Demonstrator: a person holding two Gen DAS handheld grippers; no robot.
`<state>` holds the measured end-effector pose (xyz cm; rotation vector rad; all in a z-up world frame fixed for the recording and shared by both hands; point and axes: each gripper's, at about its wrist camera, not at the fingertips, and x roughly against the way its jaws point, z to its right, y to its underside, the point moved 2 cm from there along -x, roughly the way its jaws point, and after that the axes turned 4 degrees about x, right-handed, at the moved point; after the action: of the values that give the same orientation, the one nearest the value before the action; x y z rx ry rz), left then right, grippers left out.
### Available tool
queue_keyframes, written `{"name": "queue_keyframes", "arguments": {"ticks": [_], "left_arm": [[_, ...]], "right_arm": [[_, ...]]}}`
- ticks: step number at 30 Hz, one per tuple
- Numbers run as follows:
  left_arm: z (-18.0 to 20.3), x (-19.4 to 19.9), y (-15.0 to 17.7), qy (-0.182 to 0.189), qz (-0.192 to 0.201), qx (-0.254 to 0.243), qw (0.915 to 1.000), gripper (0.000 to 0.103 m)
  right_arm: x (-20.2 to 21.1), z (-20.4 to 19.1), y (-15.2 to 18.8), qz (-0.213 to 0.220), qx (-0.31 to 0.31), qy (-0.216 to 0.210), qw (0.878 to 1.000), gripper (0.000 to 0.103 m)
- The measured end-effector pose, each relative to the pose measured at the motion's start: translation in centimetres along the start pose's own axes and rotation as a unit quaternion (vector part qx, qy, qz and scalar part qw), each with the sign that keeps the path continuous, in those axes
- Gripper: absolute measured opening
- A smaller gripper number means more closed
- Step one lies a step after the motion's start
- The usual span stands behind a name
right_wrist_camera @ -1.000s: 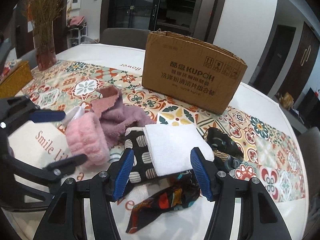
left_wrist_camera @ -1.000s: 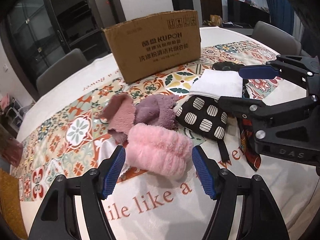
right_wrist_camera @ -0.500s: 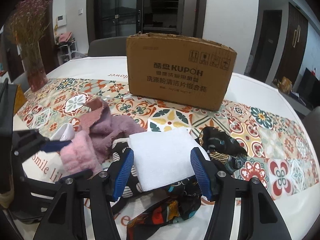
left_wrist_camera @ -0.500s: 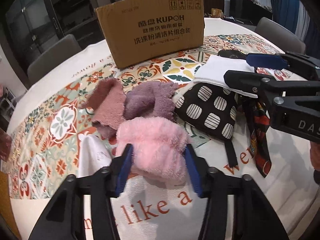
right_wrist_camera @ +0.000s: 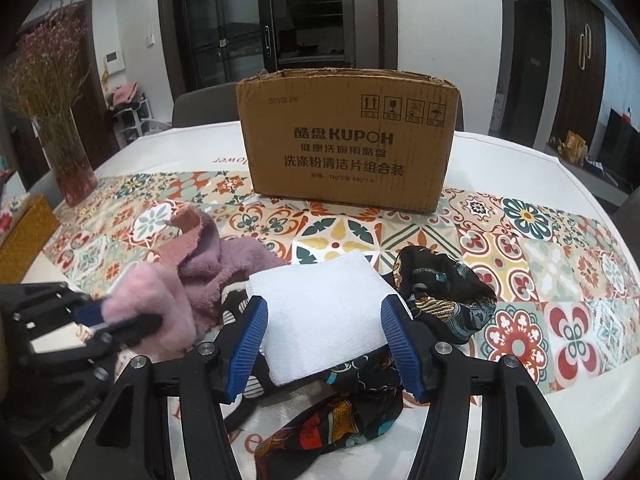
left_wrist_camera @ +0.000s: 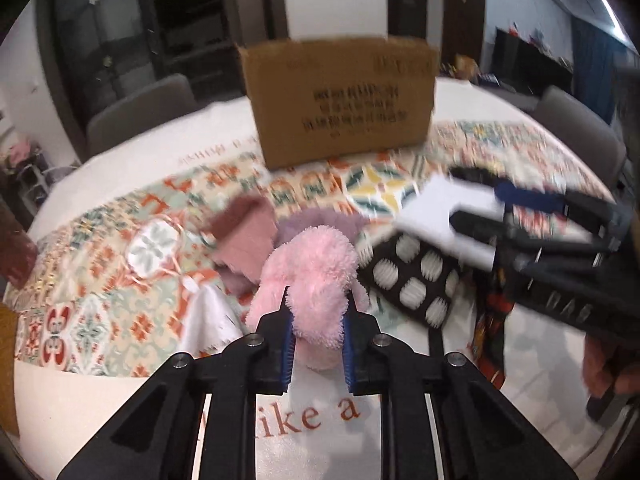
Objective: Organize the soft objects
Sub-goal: 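Grasp the pink fluffy headband with the left tool while the right tool grasps the white pad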
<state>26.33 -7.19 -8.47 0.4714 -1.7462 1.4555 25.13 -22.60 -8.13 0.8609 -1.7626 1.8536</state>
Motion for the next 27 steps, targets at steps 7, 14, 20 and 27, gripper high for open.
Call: {"name": "queue_keyframes", "arguments": {"ticks": [7,14,20,27], "left_arm": [[0.4,0.7,-1.6,0.005,0.021,0.034,0.9992,0.02],[0.6,-0.5,-0.9,0.008,-0.003,0.038,0.9993,0.02],[0.7,-0.8,-0.6,0.011,-0.009,0.04,0.9991,0.02],[0.9,-0.6,-0.5,0.016,-0.011,0.041,0.999,0.02]], "right_arm": [[-0.8,0.9,-0.1,-0.005,-0.021,-0.011,1.0,0.079],[-2.4,0.7,0.0,-0.018,0.006,-0.014,1.0,0.079],[-1.8,0.4,0.2,-0.005,0.016,-0.004,1.0,0.067],[-1.9,0.6,0.5,-0.019,0.009,-0.015,1.0,0.031]]}}
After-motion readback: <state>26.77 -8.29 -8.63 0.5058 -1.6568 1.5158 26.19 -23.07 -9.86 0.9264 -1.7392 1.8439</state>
